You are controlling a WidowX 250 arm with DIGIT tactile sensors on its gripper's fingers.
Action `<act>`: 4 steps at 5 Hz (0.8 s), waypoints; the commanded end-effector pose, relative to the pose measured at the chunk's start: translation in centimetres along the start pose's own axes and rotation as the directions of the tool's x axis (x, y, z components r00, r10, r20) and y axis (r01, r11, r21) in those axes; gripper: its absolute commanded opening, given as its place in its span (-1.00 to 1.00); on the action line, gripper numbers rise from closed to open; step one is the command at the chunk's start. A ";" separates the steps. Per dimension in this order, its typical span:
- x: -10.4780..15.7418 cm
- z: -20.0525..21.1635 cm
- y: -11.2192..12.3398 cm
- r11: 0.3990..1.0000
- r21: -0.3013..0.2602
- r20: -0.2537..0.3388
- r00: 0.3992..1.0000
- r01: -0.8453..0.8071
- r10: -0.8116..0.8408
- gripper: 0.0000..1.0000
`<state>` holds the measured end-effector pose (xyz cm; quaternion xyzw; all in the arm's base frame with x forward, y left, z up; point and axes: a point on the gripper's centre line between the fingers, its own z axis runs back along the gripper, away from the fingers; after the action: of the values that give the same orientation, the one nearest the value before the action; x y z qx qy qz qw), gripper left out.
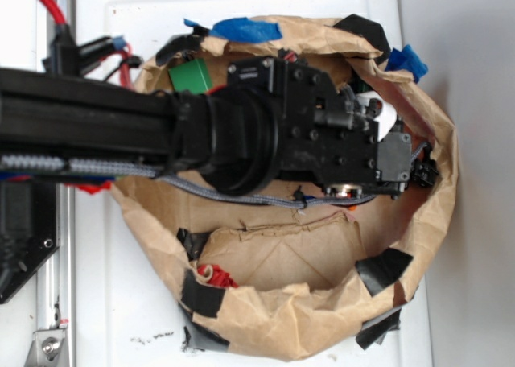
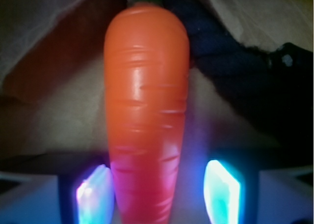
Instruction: Grab the carrot.
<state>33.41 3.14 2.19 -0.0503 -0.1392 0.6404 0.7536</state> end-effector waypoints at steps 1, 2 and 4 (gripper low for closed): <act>0.1 -0.2 0.3 1.000 -0.030 -0.002 1.000 0.006 -0.006 -1.00; 0.3 0.0 0.4 0.999 -0.037 -0.004 1.000 0.005 -0.005 -1.00; 0.6 1.1 1.1 0.997 -0.015 -0.040 0.997 0.072 -0.073 -1.00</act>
<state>32.47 2.97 2.43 -0.0582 -0.1204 0.6002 0.7886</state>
